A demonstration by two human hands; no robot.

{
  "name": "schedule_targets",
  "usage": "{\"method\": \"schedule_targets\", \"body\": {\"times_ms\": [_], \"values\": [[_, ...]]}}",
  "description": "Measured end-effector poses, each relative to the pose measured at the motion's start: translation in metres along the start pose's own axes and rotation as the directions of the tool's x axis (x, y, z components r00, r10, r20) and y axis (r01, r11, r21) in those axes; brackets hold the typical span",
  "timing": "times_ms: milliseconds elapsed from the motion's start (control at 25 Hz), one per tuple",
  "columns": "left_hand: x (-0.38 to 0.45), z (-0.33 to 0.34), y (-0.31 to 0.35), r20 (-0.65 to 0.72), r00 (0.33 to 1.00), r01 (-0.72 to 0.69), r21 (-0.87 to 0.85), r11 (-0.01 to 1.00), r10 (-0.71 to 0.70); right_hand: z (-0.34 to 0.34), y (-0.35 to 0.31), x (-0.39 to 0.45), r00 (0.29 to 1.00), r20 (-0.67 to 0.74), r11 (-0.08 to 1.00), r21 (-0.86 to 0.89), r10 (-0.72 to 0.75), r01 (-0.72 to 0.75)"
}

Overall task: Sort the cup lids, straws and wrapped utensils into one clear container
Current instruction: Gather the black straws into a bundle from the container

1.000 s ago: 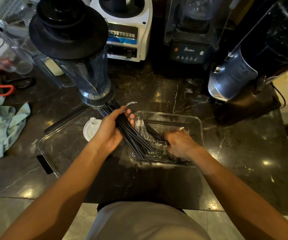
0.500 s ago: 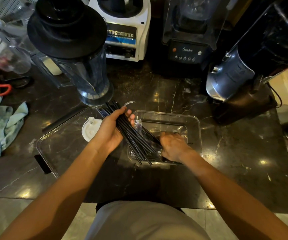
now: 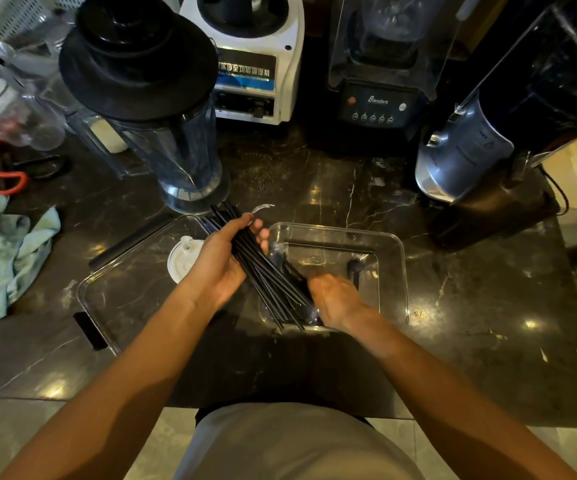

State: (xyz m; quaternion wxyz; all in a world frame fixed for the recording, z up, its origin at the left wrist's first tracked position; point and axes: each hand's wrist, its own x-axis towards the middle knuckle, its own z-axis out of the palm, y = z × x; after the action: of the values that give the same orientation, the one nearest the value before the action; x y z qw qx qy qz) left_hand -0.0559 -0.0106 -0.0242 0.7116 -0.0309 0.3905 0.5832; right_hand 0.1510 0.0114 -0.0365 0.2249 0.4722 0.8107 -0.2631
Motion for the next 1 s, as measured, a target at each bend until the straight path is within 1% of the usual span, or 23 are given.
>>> {"method": "schedule_targets", "body": {"times_ms": [120, 240, 320, 360, 440, 520, 600, 640, 720, 840, 1001], "values": [[-0.001, 0.001, 0.003, 0.002, 1.0, -0.007, -0.01, 1.0, 0.007, 0.001, -0.001, 0.002, 0.999, -0.003, 0.998, 0.047, 0.052, -0.052], [-0.002, -0.002, 0.004, 0.006, 1.0, -0.012, -0.012, 1.0, 0.012, 0.001, 0.009, 0.004, 0.998, 0.021, 0.998, 0.037, 0.052, -0.052], [-0.002, -0.004, 0.005, 0.004, 1.0, -0.017, -0.012, 1.0, 0.017, -0.003, 0.018, 0.006, 0.997, 0.028, 0.99, 0.124, 0.066, -0.069], [-0.003, -0.005, 0.005, 0.002, 1.0, -0.019, -0.009, 1.0, 0.019, -0.007, 0.022, 0.009, 0.996, 0.049, 0.974, 0.211, 0.077, -0.085], [-0.004, -0.005, 0.005, -0.004, 1.0, -0.02, -0.006, 1.0, 0.02, -0.014, 0.028, 0.015, 0.987, 0.137, 0.893, 0.429, 0.086, -0.137], [-0.004, -0.003, 0.003, -0.011, 1.0, -0.021, -0.004, 1.0, 0.021, -0.021, 0.031, 0.017, 0.97, 0.216, 0.763, 0.606, 0.111, -0.223], [-0.004, -0.002, 0.003, -0.009, 1.0, -0.017, 0.001, 1.0, 0.017, -0.022, 0.029, 0.017, 0.955, 0.268, 0.646, 0.708, 0.129, -0.286], [-0.005, -0.002, 0.003, -0.005, 1.0, -0.018, 0.002, 1.0, 0.018, -0.02, 0.027, 0.017, 0.952, 0.283, 0.623, 0.726, 0.114, -0.29], [-0.005, -0.005, 0.004, -0.005, 1.0, -0.022, -0.007, 1.0, 0.022, -0.015, 0.019, 0.019, 0.956, 0.279, 0.65, 0.712, 0.085, -0.266], [-0.006, -0.008, 0.005, -0.018, 1.0, -0.02, -0.031, 0.999, 0.02, -0.008, 0.015, 0.021, 0.974, 0.207, 0.653, 0.726, 0.091, -0.215], [-0.007, -0.01, 0.006, -0.014, 1.0, -0.017, -0.045, 0.999, 0.017, -0.025, 0.036, 0.013, 0.991, 0.079, 0.777, 0.616, 0.104, -0.131]]}}
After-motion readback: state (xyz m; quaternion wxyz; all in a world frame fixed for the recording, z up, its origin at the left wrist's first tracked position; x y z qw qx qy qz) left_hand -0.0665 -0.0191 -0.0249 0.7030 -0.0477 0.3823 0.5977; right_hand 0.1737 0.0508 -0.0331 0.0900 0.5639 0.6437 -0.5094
